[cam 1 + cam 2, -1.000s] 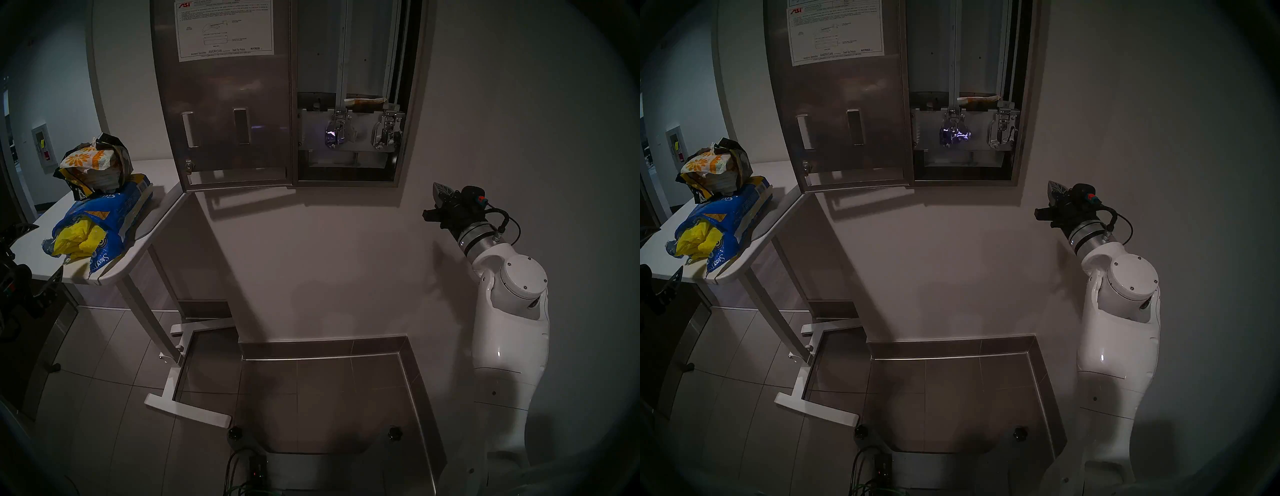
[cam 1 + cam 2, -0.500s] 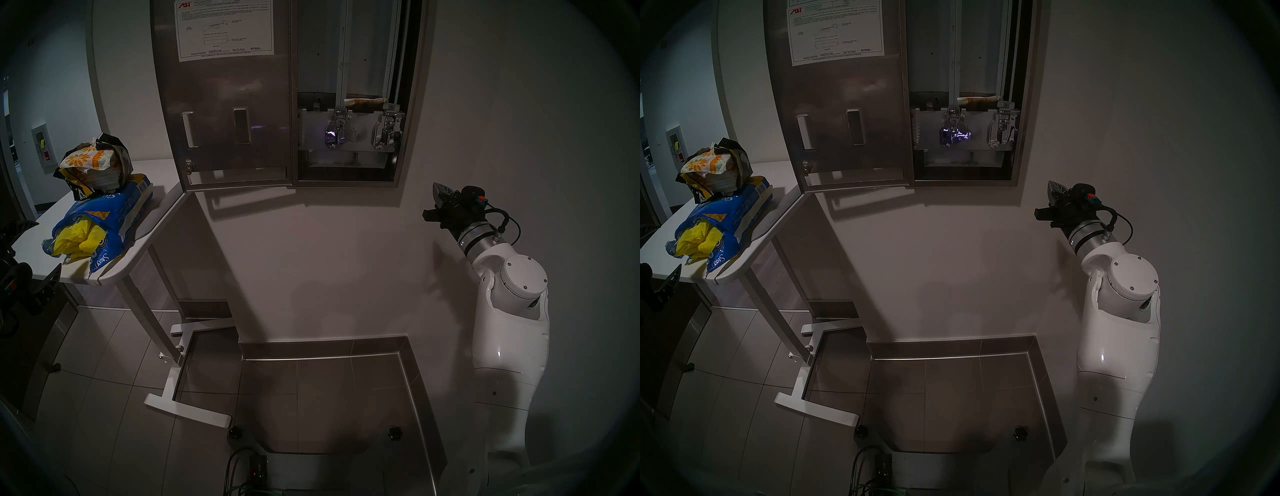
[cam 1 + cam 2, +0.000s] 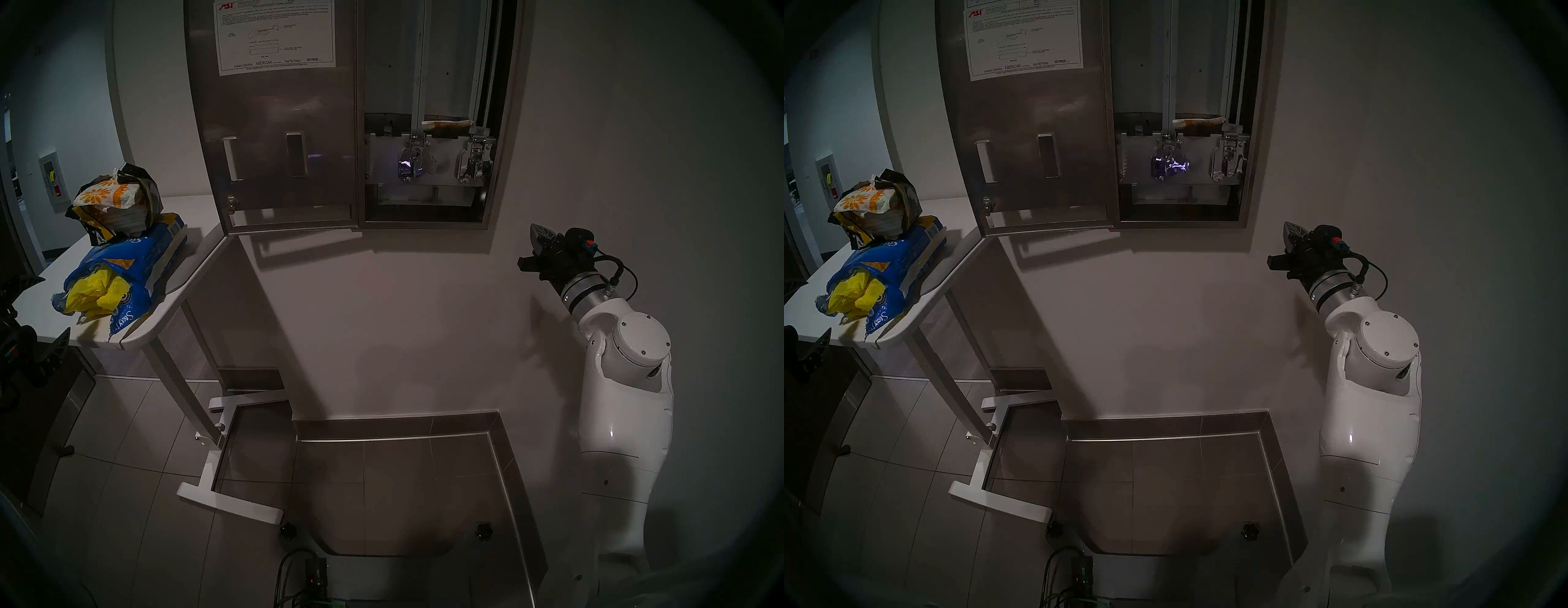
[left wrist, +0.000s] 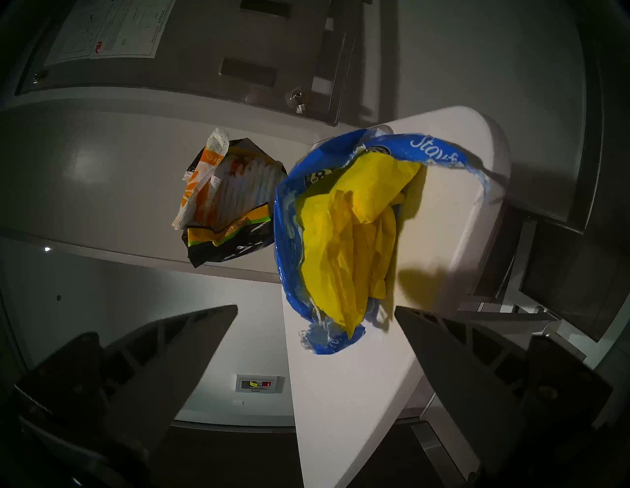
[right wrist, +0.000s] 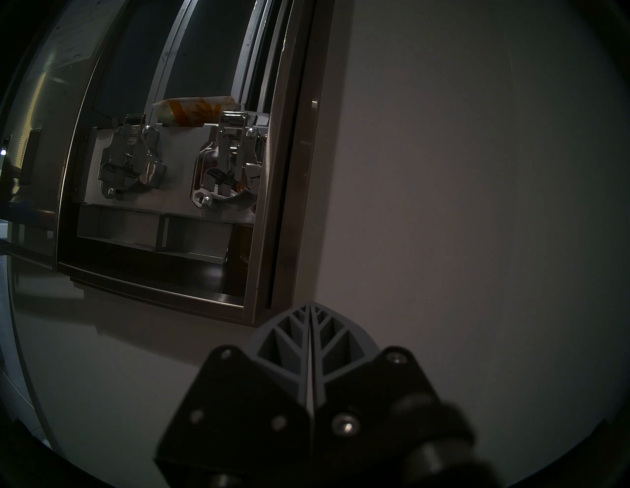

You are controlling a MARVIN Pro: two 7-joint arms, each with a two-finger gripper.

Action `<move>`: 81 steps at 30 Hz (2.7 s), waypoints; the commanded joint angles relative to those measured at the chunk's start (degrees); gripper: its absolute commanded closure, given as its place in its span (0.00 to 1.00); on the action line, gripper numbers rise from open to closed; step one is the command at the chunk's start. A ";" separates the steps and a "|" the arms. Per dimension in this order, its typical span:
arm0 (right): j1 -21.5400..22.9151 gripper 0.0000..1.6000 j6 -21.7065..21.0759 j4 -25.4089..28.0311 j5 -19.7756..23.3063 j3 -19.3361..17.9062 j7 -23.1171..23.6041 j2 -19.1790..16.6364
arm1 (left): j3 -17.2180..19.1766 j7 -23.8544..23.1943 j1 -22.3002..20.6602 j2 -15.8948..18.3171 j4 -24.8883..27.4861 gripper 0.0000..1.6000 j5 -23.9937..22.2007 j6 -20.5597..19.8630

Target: Open the dispenser door, put the pads inside, close the door

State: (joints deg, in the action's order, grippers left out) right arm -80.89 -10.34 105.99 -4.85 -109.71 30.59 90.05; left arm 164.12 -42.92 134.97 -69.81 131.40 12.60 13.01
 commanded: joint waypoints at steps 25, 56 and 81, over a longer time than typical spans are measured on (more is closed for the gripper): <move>1.15 0.84 0.32 2.01 0.56 0.18 -0.33 -0.66 | 0.88 -0.25 -1.54 1.15 0.41 0.00 -0.66 1.28; 1.00 0.84 0.31 1.99 0.98 0.47 -0.75 -1.08 | -4.12 1.92 -5.47 3.70 1.85 0.00 5.86 -2.66; 0.87 0.84 0.28 2.02 1.32 0.71 -1.10 -1.44 | -8.57 3.56 -9.54 6.42 0.61 0.00 10.25 -8.21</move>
State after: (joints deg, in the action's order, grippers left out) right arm -81.30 -10.36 106.00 -3.72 -108.90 29.49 88.94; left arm 155.13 -40.28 126.98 -64.46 131.82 23.10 5.25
